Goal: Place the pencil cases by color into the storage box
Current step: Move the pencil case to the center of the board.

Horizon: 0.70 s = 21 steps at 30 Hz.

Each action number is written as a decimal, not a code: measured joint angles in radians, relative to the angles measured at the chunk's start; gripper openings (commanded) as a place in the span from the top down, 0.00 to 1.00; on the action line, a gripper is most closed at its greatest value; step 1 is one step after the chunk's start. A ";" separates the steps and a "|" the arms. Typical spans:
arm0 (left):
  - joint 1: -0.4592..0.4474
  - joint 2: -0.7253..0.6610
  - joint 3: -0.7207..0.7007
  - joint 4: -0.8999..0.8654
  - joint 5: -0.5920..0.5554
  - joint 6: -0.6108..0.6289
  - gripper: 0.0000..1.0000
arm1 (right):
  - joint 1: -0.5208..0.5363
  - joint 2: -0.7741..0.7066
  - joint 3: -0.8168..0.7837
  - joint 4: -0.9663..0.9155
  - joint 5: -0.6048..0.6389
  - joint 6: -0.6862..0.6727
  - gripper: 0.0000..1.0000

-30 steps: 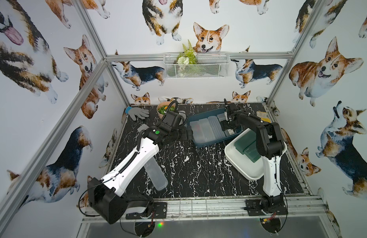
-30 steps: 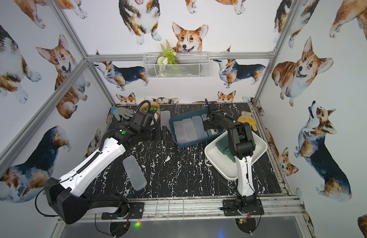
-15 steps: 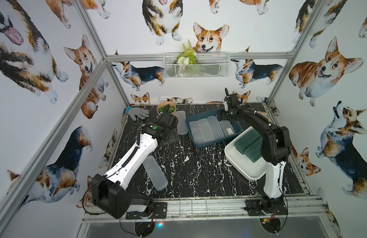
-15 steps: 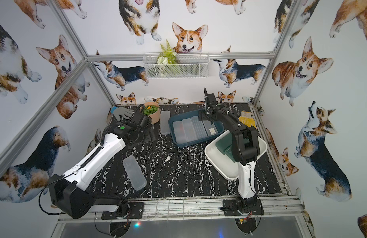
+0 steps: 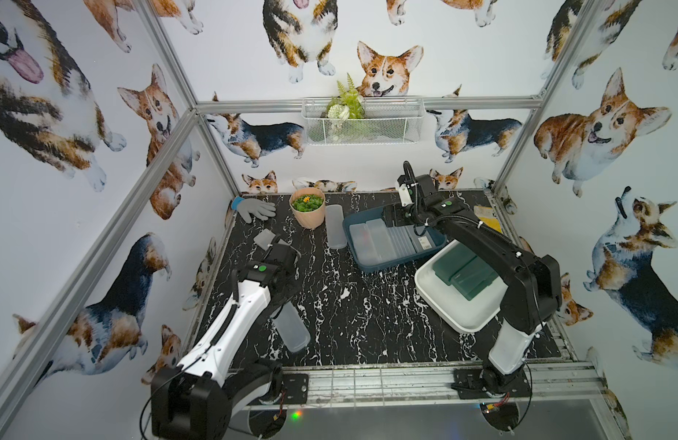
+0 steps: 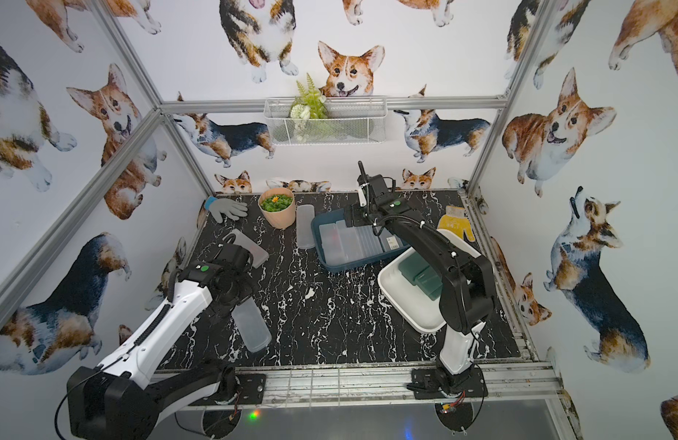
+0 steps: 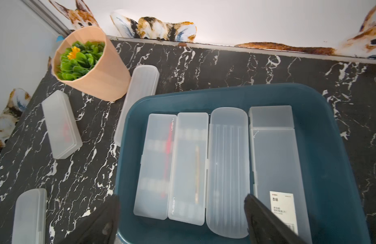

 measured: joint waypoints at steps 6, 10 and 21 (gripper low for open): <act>0.038 -0.077 -0.142 0.074 0.041 -0.032 0.00 | 0.041 -0.065 -0.084 0.058 -0.029 -0.012 0.06; 0.051 -0.087 -0.191 0.149 0.061 -0.031 0.00 | 0.047 -0.089 -0.115 0.076 -0.034 -0.023 0.06; 0.072 -0.066 -0.260 0.286 0.110 -0.012 0.00 | 0.060 -0.103 -0.124 0.103 -0.046 -0.036 0.05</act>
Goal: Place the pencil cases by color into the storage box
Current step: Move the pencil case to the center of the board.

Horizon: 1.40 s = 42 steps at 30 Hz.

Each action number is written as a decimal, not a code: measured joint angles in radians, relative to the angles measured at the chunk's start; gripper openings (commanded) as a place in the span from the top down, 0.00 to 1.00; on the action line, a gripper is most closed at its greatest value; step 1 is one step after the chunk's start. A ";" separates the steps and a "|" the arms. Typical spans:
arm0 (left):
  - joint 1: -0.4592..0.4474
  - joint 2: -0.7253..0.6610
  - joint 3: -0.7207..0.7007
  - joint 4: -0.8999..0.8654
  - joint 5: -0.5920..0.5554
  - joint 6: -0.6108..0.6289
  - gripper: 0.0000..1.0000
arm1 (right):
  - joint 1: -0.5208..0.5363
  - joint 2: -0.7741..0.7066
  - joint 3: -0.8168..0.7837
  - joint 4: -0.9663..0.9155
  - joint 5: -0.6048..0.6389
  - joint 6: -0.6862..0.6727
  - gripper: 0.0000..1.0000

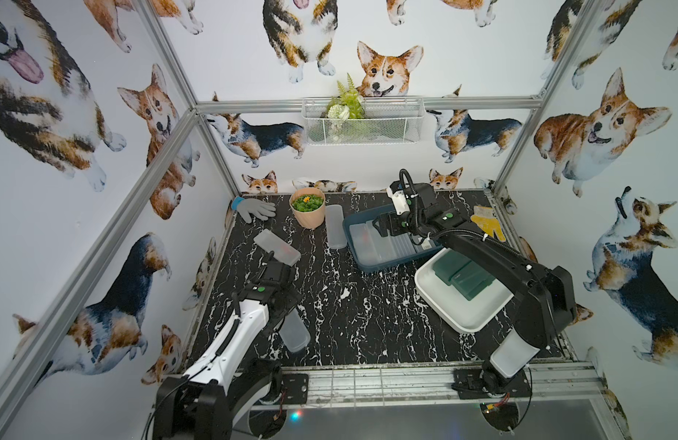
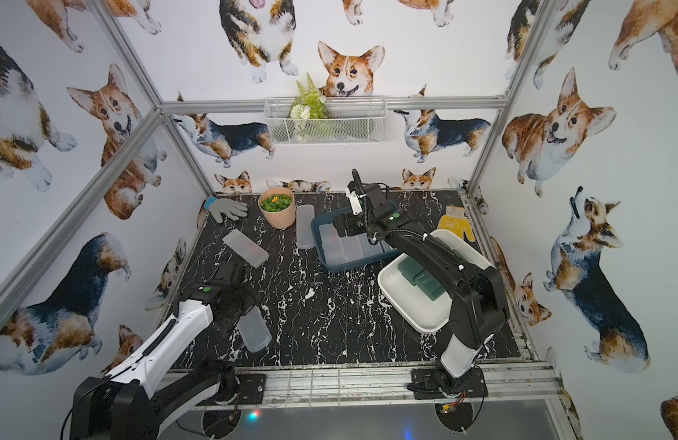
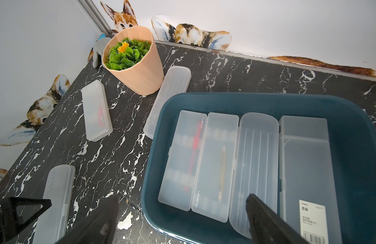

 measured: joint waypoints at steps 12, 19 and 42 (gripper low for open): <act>0.036 0.116 0.008 0.066 0.035 0.043 0.00 | 0.000 0.009 -0.004 0.000 -0.020 -0.003 0.05; 0.048 0.186 0.022 0.073 0.051 0.067 0.00 | 0.000 0.010 -0.008 -0.001 -0.022 -0.011 0.05; 0.061 0.304 0.059 0.146 0.104 0.108 0.07 | 0.000 -0.034 -0.053 -0.001 -0.018 -0.019 0.05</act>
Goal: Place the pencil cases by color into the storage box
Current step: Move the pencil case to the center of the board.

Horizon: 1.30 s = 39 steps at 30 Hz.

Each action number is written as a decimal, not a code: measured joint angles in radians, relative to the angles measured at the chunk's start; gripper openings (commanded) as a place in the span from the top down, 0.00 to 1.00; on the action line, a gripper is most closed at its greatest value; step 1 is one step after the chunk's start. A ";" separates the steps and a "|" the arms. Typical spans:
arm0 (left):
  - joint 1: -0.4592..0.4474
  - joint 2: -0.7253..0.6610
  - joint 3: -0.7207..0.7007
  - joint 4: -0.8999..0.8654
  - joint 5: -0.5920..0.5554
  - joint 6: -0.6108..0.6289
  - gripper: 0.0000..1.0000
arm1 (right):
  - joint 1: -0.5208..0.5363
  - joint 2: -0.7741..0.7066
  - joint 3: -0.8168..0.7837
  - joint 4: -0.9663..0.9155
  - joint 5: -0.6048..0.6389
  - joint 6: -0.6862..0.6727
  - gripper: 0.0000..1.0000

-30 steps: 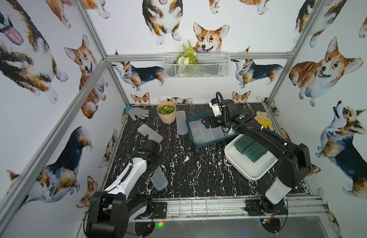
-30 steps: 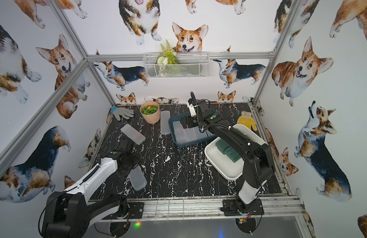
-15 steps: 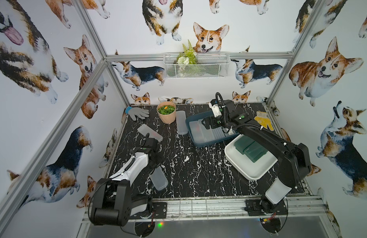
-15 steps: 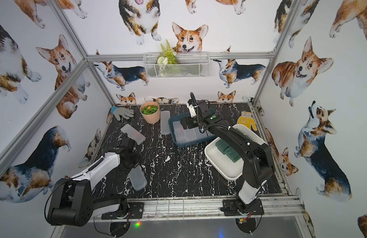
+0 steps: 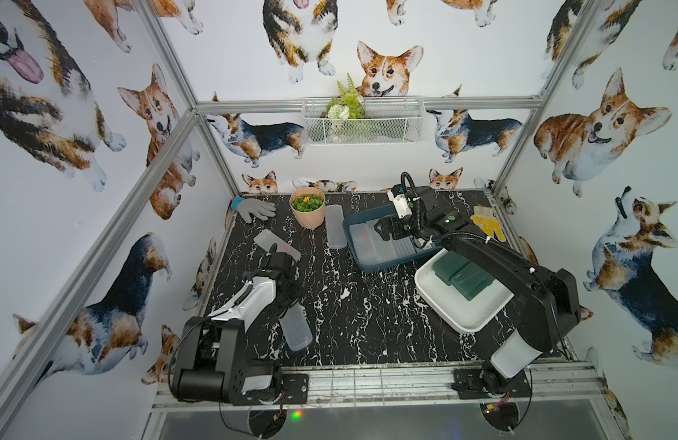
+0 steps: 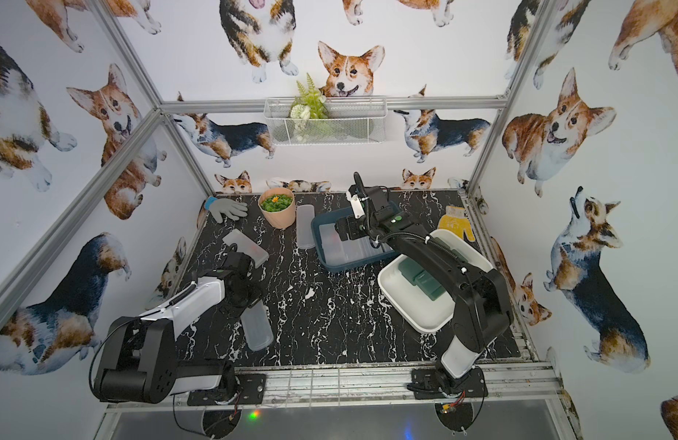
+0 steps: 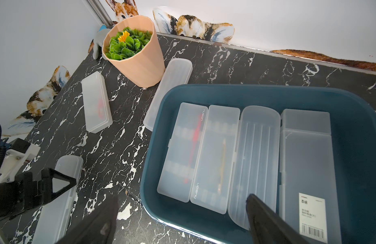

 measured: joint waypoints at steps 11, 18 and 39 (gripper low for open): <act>-0.015 0.045 0.010 -0.011 0.001 0.035 0.13 | 0.000 -0.042 -0.060 0.001 0.000 0.000 0.05; -0.019 0.066 0.035 -0.034 -0.005 0.057 0.25 | 0.000 -0.051 -0.069 0.001 -0.001 0.000 0.05; -0.200 0.226 0.291 -0.047 0.019 -0.124 0.24 | 0.000 -0.107 -0.131 -0.011 0.000 0.021 0.06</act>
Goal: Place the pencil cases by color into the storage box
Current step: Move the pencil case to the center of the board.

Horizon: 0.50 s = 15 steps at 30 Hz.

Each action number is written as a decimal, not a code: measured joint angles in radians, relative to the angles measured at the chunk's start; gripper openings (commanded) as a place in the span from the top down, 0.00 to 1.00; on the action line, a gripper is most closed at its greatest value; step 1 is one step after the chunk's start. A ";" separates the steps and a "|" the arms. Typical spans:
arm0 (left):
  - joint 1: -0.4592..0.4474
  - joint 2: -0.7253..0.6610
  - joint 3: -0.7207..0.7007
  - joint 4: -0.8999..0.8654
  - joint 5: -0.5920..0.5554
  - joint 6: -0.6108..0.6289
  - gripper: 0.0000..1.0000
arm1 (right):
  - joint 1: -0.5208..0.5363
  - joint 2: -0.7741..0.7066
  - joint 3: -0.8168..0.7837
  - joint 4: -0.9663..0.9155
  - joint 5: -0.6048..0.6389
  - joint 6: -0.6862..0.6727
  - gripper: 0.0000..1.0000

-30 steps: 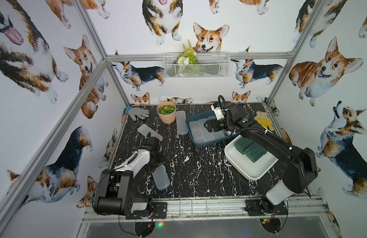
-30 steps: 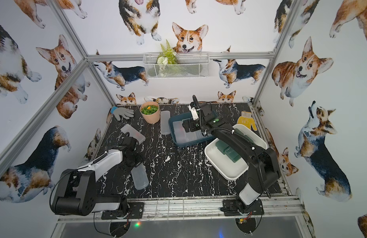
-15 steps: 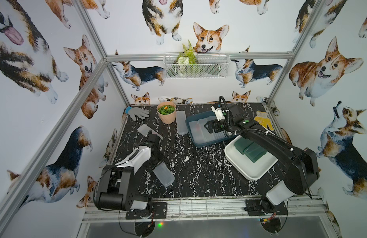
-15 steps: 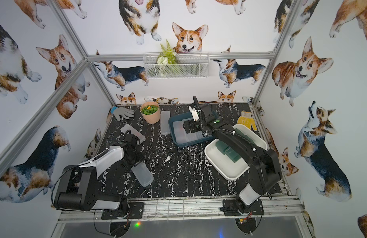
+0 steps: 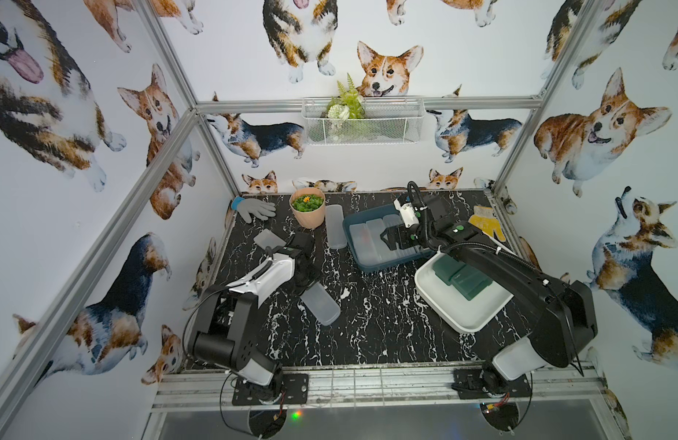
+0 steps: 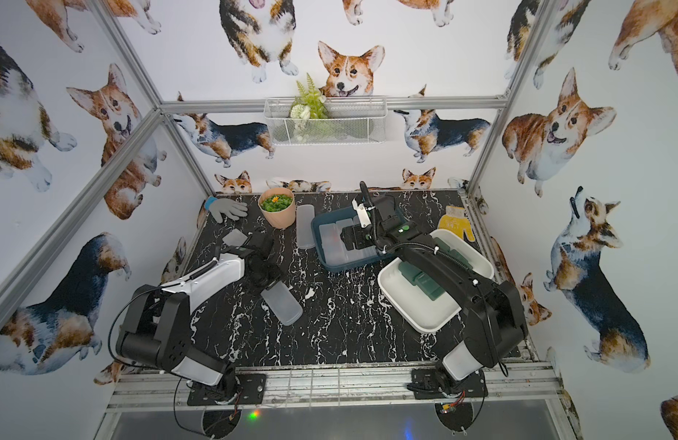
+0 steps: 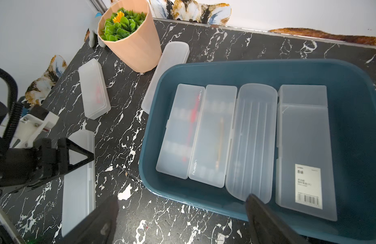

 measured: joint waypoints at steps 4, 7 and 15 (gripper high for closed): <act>-0.081 0.095 0.080 0.006 -0.003 0.000 0.24 | 0.000 -0.004 -0.006 -0.005 0.000 0.006 0.05; -0.127 0.155 0.121 0.011 -0.003 0.001 0.24 | 0.000 -0.006 -0.006 -0.011 0.000 0.007 0.06; -0.176 0.245 0.178 0.010 -0.016 0.005 0.22 | 0.000 -0.029 -0.027 -0.035 -0.001 0.024 0.06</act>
